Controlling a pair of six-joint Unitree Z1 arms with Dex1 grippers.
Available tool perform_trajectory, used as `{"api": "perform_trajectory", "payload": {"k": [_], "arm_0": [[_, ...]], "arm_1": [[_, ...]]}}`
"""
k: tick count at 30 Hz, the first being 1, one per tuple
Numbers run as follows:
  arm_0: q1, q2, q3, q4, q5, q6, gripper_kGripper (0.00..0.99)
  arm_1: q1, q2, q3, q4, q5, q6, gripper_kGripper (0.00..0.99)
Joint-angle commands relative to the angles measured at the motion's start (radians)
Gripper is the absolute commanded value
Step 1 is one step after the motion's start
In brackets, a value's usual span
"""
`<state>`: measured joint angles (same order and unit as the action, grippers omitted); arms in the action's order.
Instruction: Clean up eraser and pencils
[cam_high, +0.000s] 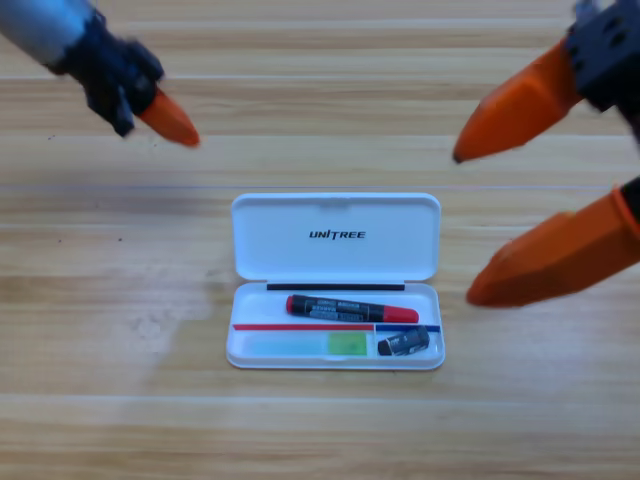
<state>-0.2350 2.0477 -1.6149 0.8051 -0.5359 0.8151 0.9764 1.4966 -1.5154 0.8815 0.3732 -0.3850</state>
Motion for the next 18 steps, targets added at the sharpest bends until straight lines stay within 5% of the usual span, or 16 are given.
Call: {"api": "perform_trajectory", "payload": {"k": [1, 18], "arm_0": [[0.002, 0.21, -0.045, -0.007, -0.088, 0.007, 0.0], [-0.069, 0.419, -0.165, 0.069, -0.282, 0.016, 0.0]], "arm_1": [[0.015, 0.109, 0.017, -0.015, 0.032, 0.005, 0.99], [0.015, 0.126, 0.004, -0.015, 0.073, 0.017, 0.989]]}}
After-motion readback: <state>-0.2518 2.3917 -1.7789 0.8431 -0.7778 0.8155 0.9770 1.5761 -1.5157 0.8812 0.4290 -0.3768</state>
